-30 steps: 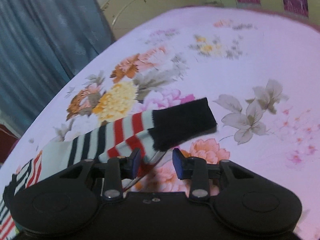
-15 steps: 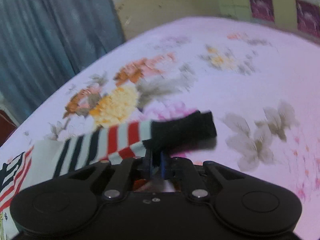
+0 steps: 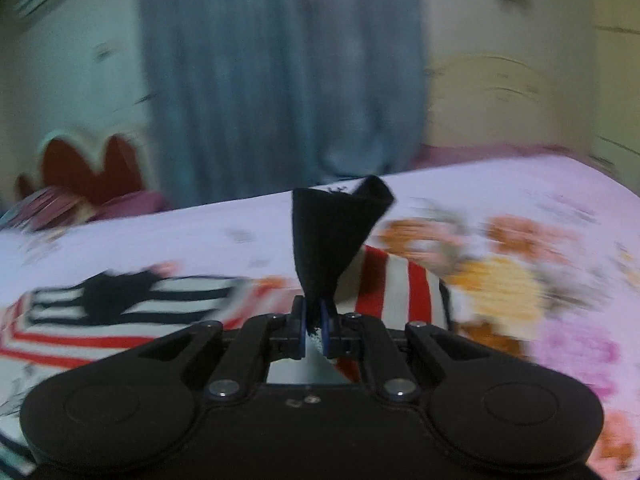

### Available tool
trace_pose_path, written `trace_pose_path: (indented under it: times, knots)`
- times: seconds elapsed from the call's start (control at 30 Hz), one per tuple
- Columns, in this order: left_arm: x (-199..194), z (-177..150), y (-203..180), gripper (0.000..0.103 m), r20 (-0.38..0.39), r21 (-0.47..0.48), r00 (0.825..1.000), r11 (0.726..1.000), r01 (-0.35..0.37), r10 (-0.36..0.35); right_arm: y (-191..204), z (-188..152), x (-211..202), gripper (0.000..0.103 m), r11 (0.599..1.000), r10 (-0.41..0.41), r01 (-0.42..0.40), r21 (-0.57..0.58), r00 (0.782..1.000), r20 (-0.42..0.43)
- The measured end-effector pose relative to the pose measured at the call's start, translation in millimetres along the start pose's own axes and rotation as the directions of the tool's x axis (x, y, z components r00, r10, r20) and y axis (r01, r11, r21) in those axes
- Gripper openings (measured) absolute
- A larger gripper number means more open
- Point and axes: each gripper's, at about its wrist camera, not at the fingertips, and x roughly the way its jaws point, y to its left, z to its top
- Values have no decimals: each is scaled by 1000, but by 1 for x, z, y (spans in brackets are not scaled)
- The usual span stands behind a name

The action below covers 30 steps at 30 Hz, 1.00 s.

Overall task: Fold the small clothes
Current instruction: 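Lift the cuff with the right tool and fold the sleeve across the sweater body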

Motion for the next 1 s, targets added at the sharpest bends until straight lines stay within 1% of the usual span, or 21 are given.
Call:
trace_pose_path:
  times: [0.1,0.2,0.27,0.37,0.4,0.43,0.47,0.5,0.53,0.57,0.6,0.63,0.67,0.7,0.73,0.87,0.9,0.93,0.97,1.0]
  knots:
    - [4,2,31,103,-1,-21,1000,1000,19,-19,62,-1,8,7,993,78,-80,-82,997,-22]
    - [11,3,57,103,-10,-36,1000,999,26,-26,120,-14,14,7,974,150,-159,-163,986,-70]
    - [17,1,70,103,-21,-41,999,999,35,-35,153,-28,25,7,955,189,-211,-207,975,-119]
    - [25,-1,81,103,-34,-32,998,998,51,-52,189,-52,36,7,921,223,-271,-280,955,-194]
    - [27,-2,83,103,-39,-30,998,998,57,-58,198,-62,36,7,914,228,-286,-287,949,-219]
    - [29,-3,84,103,-42,-28,997,997,67,-68,204,-70,41,10,909,232,-306,-284,936,-265]
    - [31,-4,83,103,-47,-27,996,997,78,-79,208,-75,45,12,906,229,-312,-287,930,-289]
    - [33,-4,82,103,-51,-25,995,996,89,-90,211,-76,41,23,905,230,-308,-295,935,-271]
    - [35,-4,79,103,-52,-21,994,995,100,-101,213,-76,37,36,901,249,-327,-284,927,-280]
    - [37,-4,77,103,-51,-15,992,993,113,-114,213,-75,35,39,898,271,-349,-266,918,-290]
    - [40,-4,73,103,-51,-9,991,992,126,-126,212,-73,31,34,898,278,-354,-261,916,-288]
    - [41,-3,68,103,-50,-3,989,990,138,-138,209,-70,25,15,899,282,-353,-258,919,-275]
    - [44,-3,63,103,-49,3,987,988,155,-155,205,-67,21,6,904,285,-349,-247,922,-261]
    - [49,-1,57,103,-51,5,983,984,177,-176,198,-63,17,4,913,281,-340,-226,925,-255]
    - [55,0,51,103,-56,6,977,978,207,-206,188,-61,12,6,922,274,-326,-208,930,-243]
    - [85,3,30,102,-111,-10,950,956,292,-291,164,-49,11,6,956,202,-236,-176,960,-193]
    - [90,4,24,97,-119,-14,945,952,306,-306,155,-47,7,6,963,176,-206,-171,968,-178]
    - [94,5,20,79,-124,-22,940,948,318,-319,147,-45,5,6,971,150,-176,-163,975,-164]
    - [101,7,15,70,-141,-30,934,944,328,-329,139,-43,2,6,978,125,-147,-148,981,-150]
    - [107,7,11,58,-154,-38,929,942,335,-337,130,-42,-1,6,985,100,-118,-127,986,-136]
